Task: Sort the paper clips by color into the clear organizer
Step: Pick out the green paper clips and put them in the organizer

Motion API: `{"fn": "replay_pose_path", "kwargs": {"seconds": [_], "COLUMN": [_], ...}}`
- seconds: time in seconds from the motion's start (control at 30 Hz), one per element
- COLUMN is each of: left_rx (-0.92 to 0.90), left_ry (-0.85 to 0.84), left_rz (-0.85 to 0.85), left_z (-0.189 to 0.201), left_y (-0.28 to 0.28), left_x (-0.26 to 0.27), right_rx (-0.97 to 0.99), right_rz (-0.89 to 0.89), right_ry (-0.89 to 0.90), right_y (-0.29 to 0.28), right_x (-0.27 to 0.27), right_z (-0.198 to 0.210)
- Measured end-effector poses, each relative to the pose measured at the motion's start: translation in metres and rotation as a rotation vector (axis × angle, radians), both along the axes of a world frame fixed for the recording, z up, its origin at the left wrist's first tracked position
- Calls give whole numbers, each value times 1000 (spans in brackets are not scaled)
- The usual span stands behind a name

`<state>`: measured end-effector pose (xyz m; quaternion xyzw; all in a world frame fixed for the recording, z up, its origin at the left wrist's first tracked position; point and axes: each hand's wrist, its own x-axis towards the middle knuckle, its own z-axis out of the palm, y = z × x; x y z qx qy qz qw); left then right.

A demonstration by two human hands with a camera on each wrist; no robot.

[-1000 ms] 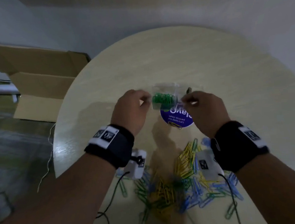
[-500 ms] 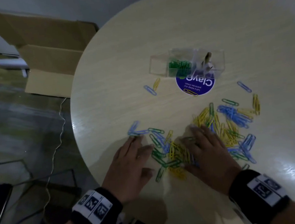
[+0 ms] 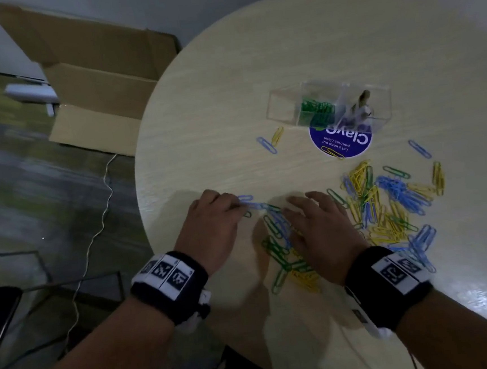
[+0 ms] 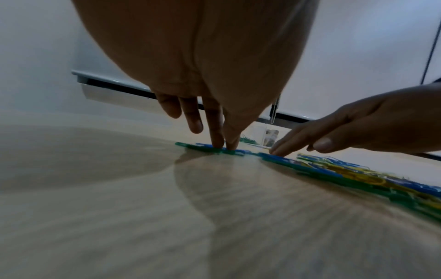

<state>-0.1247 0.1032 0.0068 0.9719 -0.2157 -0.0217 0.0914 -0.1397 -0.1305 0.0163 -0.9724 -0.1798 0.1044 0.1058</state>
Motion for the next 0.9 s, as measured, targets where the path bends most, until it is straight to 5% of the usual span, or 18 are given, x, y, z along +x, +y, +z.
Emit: {"fn": "replay_pose_path", "kwargs": {"seconds": [0.13,0.33,0.5,0.77,0.9], "left_rx": [36,-223,-145,-9,-9], "left_ry": [40,-48,9,104,207], "left_rz": [20,221,133,83,193], "left_z": [-3,3,-3,4,9], "left_y": [-9,7,26,27,24], "left_x": [15,18,-3,2,10], "right_rx": [-92,61,175,191,195], "right_rz": [-83,-265,-185,-279,-351], "right_ry": [40,-71,-131,49,112], "right_y": [2,-17,-21,-20,-14], "right_x": [16,29,29,90,102], "right_z": [-8,-12,-10,-12,-14]}}
